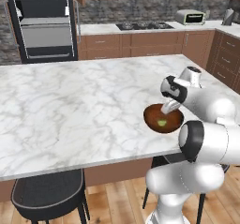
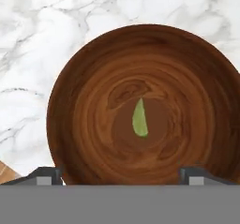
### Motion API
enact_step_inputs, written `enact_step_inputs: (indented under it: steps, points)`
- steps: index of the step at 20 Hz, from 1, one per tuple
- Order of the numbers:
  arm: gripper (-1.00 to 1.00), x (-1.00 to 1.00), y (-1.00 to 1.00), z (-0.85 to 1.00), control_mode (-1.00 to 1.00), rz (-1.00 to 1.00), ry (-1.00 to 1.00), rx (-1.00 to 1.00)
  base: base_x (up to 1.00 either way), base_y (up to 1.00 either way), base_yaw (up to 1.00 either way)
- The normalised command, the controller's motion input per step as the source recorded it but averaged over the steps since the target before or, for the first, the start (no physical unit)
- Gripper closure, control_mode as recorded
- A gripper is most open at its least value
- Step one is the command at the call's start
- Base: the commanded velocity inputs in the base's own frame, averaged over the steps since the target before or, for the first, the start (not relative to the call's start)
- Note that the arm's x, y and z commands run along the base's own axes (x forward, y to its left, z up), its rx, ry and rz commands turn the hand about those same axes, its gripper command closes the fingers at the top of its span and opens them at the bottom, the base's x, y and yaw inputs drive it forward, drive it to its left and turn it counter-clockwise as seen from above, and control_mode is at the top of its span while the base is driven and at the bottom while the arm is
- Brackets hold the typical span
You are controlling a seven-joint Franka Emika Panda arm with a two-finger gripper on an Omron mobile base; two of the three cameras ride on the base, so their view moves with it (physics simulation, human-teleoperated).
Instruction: There is a bowl on the dining counter. Grab a lemon wedge from the fridge and place it in the bowl. Then get the liquor bottle and glass cup from the cabinet and place them next to the bowl.
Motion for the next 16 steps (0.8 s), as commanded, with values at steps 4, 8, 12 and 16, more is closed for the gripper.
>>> enact_step_inputs:
  steps: [4,8,12,16]
  points:
    - [-1.0,-0.84,0.03,1.0,-1.0,0.0,-0.09,0.0,0.0,0.0,0.0]
    - [-1.0,-0.76,0.16,1.0,-1.0,0.0,0.0,0.0,0.0,0.0,0.0]
    - [-1.0,-0.92,0.27,1.0,-1.0,-0.03,0.07,0.0,0.0,0.0,0.0]
    - [-1.0,-0.92,0.22,1.0,-1.0,-0.11,0.23,0.0,0.0,0.0,0.0]
